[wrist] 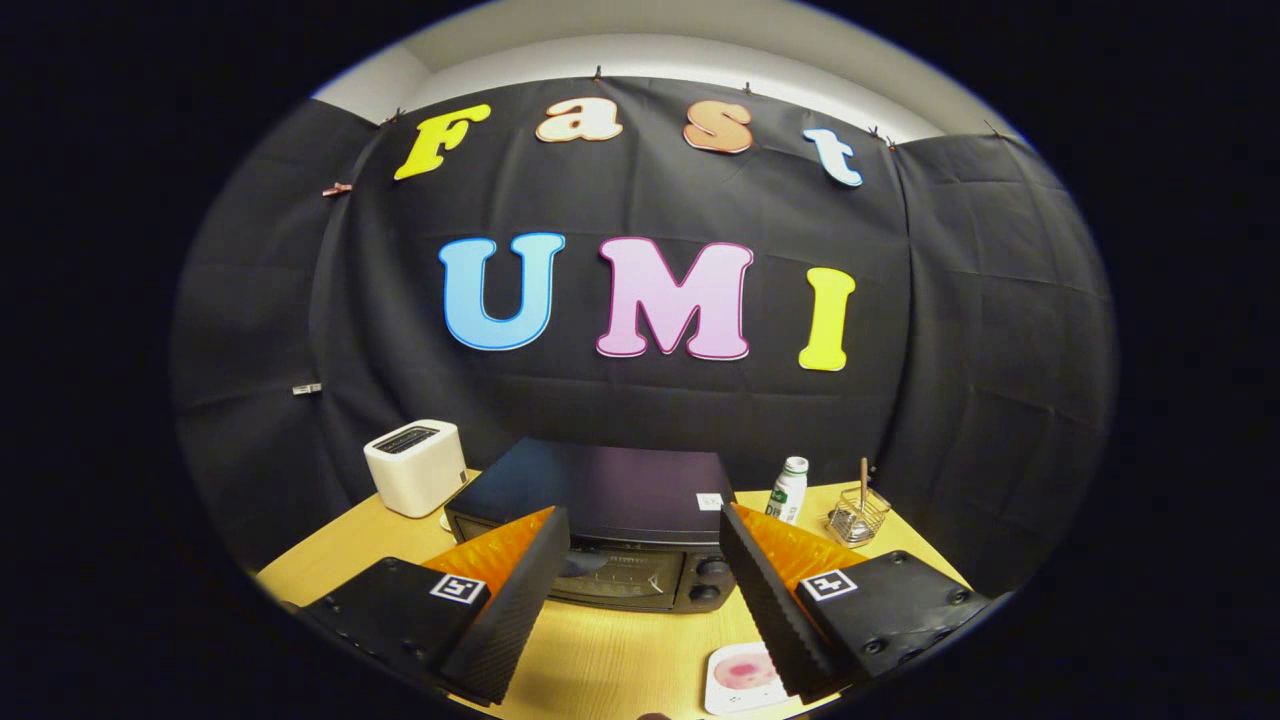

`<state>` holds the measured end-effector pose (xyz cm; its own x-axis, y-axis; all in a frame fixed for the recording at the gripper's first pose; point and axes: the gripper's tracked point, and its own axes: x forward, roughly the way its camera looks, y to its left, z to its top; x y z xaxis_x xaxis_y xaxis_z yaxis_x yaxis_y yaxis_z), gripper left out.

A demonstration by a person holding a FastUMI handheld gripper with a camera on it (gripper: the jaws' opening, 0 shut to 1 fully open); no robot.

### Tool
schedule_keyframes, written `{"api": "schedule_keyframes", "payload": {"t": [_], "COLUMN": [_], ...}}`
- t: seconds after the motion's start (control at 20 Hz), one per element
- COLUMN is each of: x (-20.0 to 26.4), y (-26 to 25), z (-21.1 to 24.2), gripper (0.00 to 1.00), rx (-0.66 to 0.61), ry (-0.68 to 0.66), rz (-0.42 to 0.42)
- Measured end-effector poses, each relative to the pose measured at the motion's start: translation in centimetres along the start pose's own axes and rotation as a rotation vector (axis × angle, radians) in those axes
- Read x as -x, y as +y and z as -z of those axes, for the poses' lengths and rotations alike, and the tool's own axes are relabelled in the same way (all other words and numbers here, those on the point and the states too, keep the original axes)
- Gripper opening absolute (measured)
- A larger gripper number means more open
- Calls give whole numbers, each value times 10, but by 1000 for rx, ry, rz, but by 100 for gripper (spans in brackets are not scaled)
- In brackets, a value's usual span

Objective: Open the toaster oven, put the food inside, and close the toaster oven door.

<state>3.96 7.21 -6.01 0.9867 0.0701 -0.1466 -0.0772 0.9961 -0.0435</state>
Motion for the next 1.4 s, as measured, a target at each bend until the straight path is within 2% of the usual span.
{"api": "schedule_keyframes", "payload": {"t": [0.15, 0.35, 0.75, 0.95, 1.2, 1.4], "x": [-21, -48, -108, -119, -117, -113], "y": [16, 32, 56, 59, 67, 67], "z": [16, 40, 83, 103, 106, 115], "gripper": [98, 98, 98, 99, 100, 99], "rx": [-3, -73, -47, -24, -7, -72], "ry": [42, 113, 198, 238, 223, 276], "rz": [-8, 4, 28, 38, 41, 44]}}
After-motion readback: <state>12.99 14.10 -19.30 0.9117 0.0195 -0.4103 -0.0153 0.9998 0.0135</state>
